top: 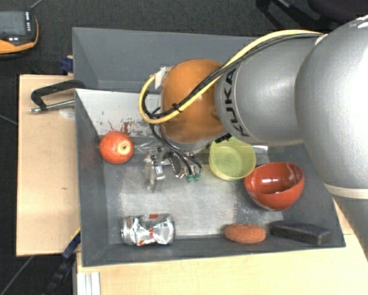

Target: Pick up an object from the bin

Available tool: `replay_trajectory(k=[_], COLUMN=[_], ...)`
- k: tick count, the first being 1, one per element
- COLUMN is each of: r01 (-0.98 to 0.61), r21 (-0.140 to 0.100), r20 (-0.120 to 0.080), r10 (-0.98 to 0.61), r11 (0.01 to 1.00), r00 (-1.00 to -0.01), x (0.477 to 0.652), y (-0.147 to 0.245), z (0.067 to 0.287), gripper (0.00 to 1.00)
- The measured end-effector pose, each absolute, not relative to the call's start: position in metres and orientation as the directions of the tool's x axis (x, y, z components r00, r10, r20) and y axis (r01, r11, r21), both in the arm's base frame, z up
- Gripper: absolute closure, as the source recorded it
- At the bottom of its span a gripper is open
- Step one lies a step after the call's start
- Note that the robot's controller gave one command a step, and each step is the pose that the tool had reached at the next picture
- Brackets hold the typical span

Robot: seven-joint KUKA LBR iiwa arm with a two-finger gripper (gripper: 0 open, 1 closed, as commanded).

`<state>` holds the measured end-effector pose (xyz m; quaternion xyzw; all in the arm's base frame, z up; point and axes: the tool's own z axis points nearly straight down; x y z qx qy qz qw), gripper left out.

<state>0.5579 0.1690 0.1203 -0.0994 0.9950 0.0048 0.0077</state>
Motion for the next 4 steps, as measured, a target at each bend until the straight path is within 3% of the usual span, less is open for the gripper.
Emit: replay_trajectory(k=[1, 2, 3, 4], r01=[-0.112, -0.166, -0.161, -0.161], r21=[0.012, 0.016, 0.013, 0.013], r20=[-0.026, -0.041, -0.034, -0.034], r10=[-0.112, -0.165, -0.16, -0.16], r11=[0.994, 0.986, 0.987, 0.987], r00=[-0.993, -0.985, -0.987, -0.987], x=[0.575, 0.6, 0.599, 0.599], y=[0.156, 0.215, 0.212, 0.212], z=[0.166, 0.209, 0.206, 0.206], gripper=[1.0, 1.0, 1.0, 0.0])
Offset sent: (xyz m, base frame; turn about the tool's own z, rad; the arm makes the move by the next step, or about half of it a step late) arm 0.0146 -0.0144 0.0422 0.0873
